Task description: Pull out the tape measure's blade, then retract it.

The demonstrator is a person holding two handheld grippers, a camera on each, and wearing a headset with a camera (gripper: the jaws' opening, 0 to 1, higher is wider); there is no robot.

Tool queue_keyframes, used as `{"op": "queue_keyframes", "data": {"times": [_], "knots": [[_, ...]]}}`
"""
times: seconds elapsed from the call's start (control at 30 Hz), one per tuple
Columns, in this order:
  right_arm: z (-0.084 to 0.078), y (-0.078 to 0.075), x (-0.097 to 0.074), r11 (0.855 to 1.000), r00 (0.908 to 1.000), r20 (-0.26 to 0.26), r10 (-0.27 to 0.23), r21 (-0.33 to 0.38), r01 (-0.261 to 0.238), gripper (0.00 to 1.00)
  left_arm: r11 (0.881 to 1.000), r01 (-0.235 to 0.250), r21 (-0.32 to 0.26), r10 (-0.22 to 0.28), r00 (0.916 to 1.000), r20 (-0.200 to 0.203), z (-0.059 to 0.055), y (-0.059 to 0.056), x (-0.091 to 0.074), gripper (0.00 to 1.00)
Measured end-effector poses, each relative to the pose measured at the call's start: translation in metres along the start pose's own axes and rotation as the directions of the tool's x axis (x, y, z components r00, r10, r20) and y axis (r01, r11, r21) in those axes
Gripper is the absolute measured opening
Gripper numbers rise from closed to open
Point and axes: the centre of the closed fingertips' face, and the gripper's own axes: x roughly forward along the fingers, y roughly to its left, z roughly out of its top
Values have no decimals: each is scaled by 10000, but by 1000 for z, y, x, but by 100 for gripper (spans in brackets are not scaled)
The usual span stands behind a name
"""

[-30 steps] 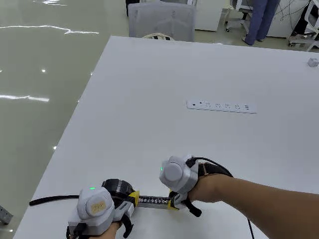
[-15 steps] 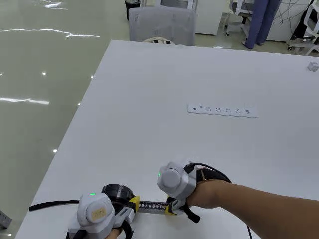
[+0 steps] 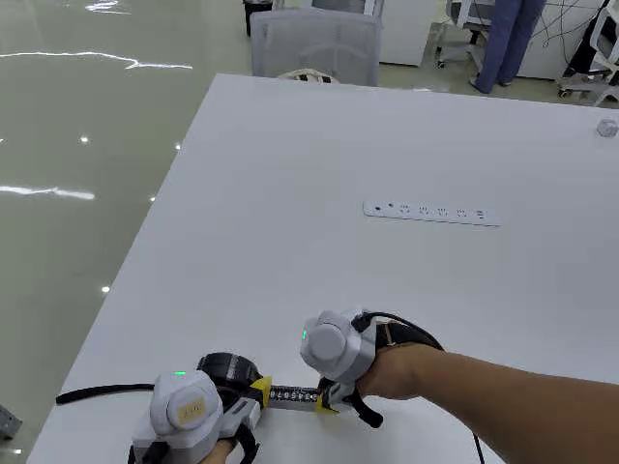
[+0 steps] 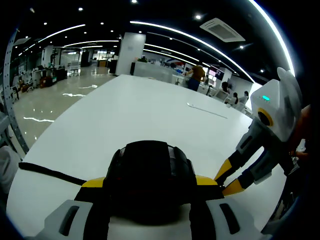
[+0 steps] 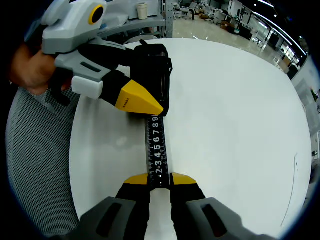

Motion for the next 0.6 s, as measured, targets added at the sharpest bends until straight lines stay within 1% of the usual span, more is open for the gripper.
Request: {"op": "queue_keyframes", "data": {"times": [0.6], "knots": [[5,1,3,10000,10000,-22,51,42,-51,15,10000,2,-11,-2,10000,7,0,0,0,62]]}}
